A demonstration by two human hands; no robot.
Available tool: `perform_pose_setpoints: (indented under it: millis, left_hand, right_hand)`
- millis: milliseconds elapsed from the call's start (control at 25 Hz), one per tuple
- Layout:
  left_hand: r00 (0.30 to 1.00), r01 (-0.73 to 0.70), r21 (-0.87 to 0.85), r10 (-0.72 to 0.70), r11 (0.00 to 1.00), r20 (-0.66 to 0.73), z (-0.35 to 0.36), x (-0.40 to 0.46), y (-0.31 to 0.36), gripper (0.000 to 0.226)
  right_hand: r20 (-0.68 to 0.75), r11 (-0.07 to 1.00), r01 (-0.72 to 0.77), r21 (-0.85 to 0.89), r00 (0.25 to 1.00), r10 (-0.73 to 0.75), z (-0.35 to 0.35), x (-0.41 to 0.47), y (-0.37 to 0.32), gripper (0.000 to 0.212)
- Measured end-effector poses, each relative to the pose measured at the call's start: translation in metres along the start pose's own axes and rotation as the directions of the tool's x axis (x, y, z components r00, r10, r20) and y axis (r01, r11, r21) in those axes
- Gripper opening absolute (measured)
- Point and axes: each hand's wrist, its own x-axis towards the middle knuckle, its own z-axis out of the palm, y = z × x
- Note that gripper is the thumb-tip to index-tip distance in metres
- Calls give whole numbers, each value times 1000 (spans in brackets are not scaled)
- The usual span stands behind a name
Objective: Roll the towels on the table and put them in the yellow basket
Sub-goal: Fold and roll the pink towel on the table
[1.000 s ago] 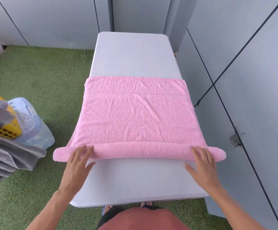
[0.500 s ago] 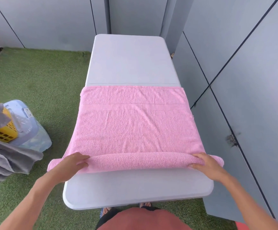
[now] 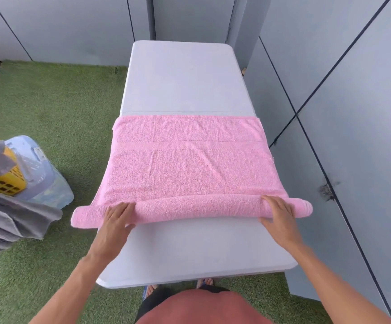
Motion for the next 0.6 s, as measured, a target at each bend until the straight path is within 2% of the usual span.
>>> perform_pose_setpoints:
  millis: [80, 200, 280, 360, 400, 440, 480, 560, 600]
  left_hand:
    - [990, 93, -83, -83, 992, 114, -17, 27, -3, 55]
    - [958, 129, -57, -109, 990, 264, -33, 38, -7, 52]
    - [890, 130, 6, -120, 991, 440, -43, 31, -10, 52]
    - [833, 186, -59, -126, 981, 539, -48, 29, -14, 45]
    - [857, 225, -155, -119, 962, 502, -49, 29, -16, 38]
    - [916, 228, -243, -124, 943, 382, -48, 30, -15, 31]
    - [971, 187, -273, -136, 944, 196, -46, 30, -15, 25]
    - [988, 75, -165, -96, 983, -124, -38, 26, -10, 19]
    - [978, 40, -98, -59, 994, -202, -28, 18, -6, 21]
  right_hand:
    - [37, 999, -29, 37, 999, 27, -7, 16, -3, 57]
    - [76, 995, -18, 95, 997, 11, -14, 14, -1, 50]
    - [208, 977, -90, 192, 977, 49, -25, 1, 5, 50]
    - [404, 935, -230, 272, 908, 106, -40, -3, 10, 50]
    - [433, 908, -267, 323, 895, 110, -45, 0, 9, 47]
    - [386, 880, -279, 383, 914, 122, -46, 5, 8, 43]
    - [280, 860, -265, 436, 948, 151, -45, 8, 2, 38]
    - [-19, 909, -140, 392, 987, 160, -33, 9, -10, 30]
    - [-106, 957, -65, 283, 989, 98, -24, 4, -13, 31]
